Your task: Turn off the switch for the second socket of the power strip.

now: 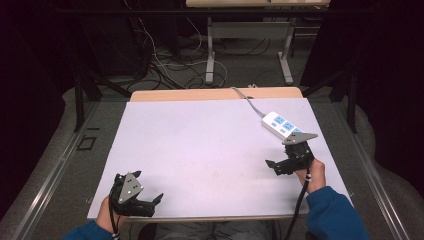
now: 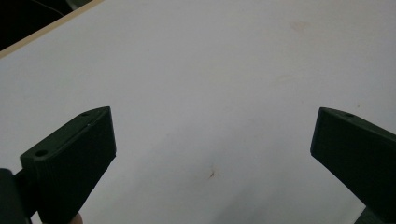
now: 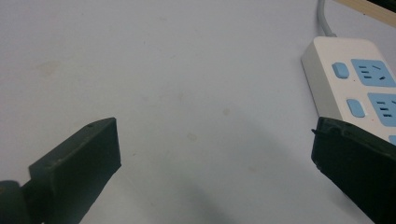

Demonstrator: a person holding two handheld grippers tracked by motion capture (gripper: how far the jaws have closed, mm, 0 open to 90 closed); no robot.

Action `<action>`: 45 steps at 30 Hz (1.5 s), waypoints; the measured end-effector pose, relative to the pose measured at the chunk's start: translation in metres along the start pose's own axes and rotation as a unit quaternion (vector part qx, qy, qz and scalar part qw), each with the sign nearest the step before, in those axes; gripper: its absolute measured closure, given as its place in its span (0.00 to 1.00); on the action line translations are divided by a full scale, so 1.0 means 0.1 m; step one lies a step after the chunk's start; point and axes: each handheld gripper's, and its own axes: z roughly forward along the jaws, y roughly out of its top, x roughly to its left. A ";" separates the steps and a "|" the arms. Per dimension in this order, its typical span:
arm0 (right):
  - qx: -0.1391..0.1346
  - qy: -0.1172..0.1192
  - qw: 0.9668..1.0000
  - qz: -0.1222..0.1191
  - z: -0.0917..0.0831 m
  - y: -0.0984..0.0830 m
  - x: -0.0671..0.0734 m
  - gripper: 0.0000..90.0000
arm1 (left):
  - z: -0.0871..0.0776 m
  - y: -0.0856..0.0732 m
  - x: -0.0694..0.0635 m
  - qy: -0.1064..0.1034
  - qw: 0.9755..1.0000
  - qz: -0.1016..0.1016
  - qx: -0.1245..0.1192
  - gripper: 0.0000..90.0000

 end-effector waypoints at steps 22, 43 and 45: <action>0.006 -0.016 0.999 0.027 0.14 0.06 -0.33 0.00 | 0.00 0.00 0.00 0.000 1.000 0.000 0.000 0.00; -0.001 -0.026 0.999 0.042 0.22 0.16 -0.55 0.00 | 0.00 0.00 0.00 0.000 1.000 0.000 0.000 0.00; -0.001 -0.032 0.998 0.046 0.23 0.17 -0.57 0.00 | 0.00 0.00 0.00 0.000 1.000 0.001 0.000 0.00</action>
